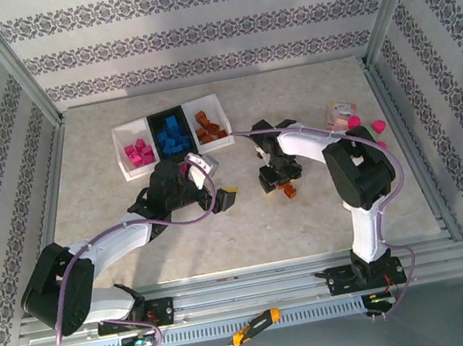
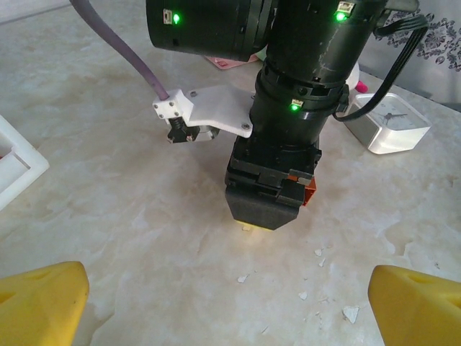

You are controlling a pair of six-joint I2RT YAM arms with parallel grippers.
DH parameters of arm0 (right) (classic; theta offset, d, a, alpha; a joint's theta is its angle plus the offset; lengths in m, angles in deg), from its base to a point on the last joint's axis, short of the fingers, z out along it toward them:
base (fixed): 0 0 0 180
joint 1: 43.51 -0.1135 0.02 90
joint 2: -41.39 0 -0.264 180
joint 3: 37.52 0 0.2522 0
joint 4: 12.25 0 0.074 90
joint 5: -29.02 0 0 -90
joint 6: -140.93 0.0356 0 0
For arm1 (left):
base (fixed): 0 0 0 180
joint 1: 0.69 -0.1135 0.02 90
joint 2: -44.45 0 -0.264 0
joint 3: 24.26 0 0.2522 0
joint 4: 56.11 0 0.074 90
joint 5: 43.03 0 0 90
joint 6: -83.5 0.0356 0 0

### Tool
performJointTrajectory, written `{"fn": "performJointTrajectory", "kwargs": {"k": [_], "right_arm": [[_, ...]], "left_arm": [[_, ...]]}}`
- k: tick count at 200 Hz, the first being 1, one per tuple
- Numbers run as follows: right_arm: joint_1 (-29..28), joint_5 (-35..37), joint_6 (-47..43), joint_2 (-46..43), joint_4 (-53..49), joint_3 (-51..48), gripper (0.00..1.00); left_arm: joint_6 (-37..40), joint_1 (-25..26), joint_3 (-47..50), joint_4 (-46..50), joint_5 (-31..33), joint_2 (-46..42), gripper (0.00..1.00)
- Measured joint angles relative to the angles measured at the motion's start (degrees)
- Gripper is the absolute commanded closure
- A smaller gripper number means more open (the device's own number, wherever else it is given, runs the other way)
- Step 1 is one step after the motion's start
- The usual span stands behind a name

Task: Sort the legos into containers by color
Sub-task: Pick up the lego from the center of the table.

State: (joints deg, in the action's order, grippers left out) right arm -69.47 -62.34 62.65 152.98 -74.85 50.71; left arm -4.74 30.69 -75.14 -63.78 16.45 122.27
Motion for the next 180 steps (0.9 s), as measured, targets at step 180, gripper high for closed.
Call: {"fn": "performJointTrajectory", "kwargs": {"k": [180], "right_arm": [[-4.2, 1.2, 7.8, 12.7, 13.5, 39.5, 0.68]], "left_arm": [[1.9, 0.0, 2.2, 4.6, 4.3, -10.4, 0.01]]}}
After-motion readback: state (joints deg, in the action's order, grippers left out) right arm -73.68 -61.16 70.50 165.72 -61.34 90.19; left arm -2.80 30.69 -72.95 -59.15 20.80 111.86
